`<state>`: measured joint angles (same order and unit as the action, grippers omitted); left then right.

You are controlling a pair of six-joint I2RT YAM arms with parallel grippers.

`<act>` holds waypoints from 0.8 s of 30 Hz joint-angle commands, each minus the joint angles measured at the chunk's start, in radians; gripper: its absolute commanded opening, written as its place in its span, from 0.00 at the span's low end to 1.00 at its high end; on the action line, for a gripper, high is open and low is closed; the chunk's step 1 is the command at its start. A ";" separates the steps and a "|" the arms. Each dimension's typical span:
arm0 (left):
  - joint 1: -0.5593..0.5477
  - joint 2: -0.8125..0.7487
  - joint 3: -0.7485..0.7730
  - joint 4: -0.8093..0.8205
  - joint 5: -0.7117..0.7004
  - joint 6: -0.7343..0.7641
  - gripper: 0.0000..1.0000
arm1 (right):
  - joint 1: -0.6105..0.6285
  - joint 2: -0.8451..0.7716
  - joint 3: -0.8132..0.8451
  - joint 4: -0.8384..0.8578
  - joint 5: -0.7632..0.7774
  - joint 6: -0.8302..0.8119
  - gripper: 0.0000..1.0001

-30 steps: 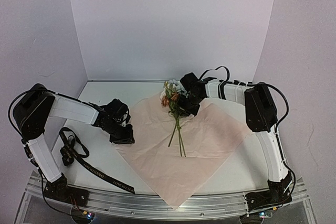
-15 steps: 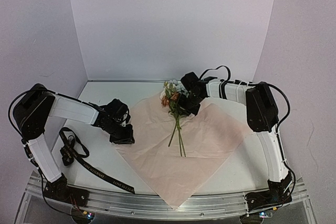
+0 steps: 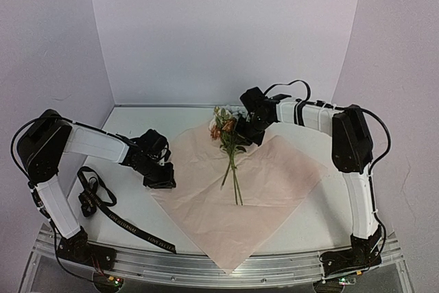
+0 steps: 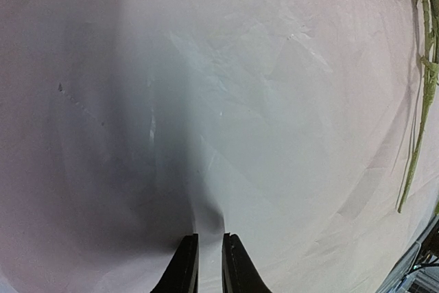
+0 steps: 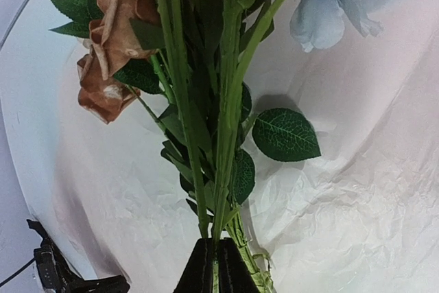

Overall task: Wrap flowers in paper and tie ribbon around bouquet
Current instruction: Adjust the fake flower in the folded bouquet.

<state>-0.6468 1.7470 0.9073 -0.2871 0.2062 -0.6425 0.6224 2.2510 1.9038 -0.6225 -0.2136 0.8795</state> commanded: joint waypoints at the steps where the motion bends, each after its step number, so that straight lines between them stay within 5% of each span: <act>1: -0.002 0.060 -0.019 -0.032 -0.015 0.023 0.14 | 0.006 -0.084 -0.016 -0.031 -0.017 -0.070 0.01; 17: -0.002 0.065 -0.013 -0.039 -0.016 0.024 0.14 | 0.058 -0.082 -0.102 -0.072 -0.029 -0.128 0.00; 24: -0.002 0.034 -0.025 -0.048 -0.024 0.008 0.16 | 0.057 -0.088 -0.078 -0.082 -0.081 -0.139 0.26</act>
<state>-0.6472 1.7570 0.9104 -0.2607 0.2145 -0.6291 0.6789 2.1918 1.8000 -0.6877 -0.2611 0.7621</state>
